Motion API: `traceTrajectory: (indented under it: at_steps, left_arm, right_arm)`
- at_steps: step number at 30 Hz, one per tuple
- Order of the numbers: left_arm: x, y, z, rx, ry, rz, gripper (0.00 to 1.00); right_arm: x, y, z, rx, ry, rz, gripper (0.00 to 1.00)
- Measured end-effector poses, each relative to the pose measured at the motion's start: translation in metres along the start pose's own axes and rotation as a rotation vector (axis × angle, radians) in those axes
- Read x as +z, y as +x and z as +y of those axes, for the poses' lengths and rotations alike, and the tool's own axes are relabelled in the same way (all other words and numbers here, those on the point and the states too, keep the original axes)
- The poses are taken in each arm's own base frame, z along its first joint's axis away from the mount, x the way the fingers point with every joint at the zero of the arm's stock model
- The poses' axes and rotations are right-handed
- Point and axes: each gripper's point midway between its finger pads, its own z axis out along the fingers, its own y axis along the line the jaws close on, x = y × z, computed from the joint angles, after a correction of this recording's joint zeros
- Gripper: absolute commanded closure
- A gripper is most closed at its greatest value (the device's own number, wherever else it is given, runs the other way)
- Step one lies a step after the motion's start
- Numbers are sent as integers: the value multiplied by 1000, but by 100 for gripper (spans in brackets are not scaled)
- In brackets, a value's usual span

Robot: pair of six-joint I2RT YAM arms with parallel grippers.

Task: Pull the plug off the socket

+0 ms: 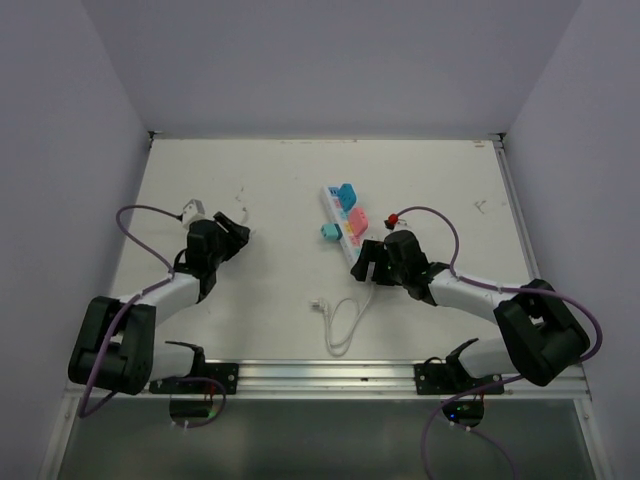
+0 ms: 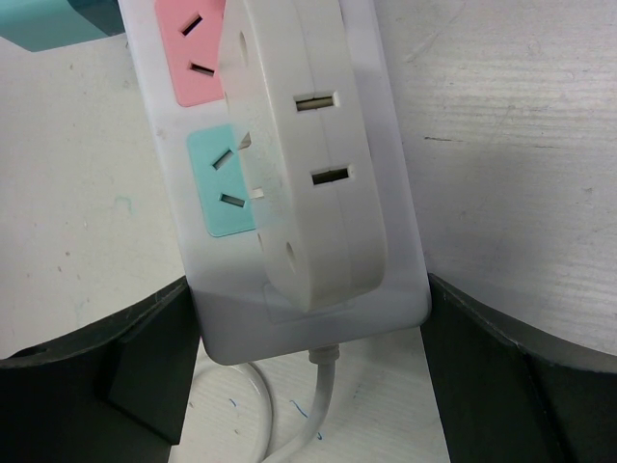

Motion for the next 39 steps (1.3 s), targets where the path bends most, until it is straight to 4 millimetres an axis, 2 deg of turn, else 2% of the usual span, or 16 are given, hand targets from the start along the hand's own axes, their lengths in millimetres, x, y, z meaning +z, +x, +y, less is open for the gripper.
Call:
traceTrajectory:
  at_steps: [4, 11, 12, 17, 20, 21, 24, 27, 29, 30, 32, 35, 39]
  left_arm:
    - [9, 10, 13, 55, -37, 32, 89]
    - [25, 3, 6, 120, -27, 16, 79]
    - [27, 3, 5, 126, -25, 15, 69]
    - [34, 6, 0, 161, -15, 7, 63]
    - [36, 9, -2, 169, -11, 11, 49]
    - [36, 10, -2, 170, -12, 12, 48]
    - [37, 12, -2, 173, -12, 16, 32]
    - [37, 17, 4, 175, -33, 33, 29]
    - [36, 20, 9, 177, -51, 47, 21]
    - [36, 21, 10, 175, -56, 49, 20]
    - [35, 21, 12, 173, -67, 51, 8]
    - [33, 24, 16, 171, -87, 63, 1]
    - [25, 22, 13, 154, -84, 72, 1]
  right_arm:
    - [0, 0, 0, -1, 0, 1, 100]
    - [0, 0, 0, -4, -2, 2, 100]
    - [0, 0, 0, -4, -2, 2, 100]
    - [0, 1, 0, -7, -4, 3, 100]
    - [0, 1, 0, -11, -5, 5, 100]
    - [0, 1, 0, -11, -6, 5, 100]
    - [0, 1, 1, -12, -7, 4, 100]
    - [0, 1, 1, -14, -9, 5, 100]
    - [0, 1, 2, -18, -16, 9, 100]
    - [0, 2, 2, -20, -19, 11, 100]
    - [0, 2, 2, -21, -21, 12, 100]
    - [0, 2, 2, -24, -24, 14, 100]
    - [0, 2, 3, -32, -33, 19, 100]
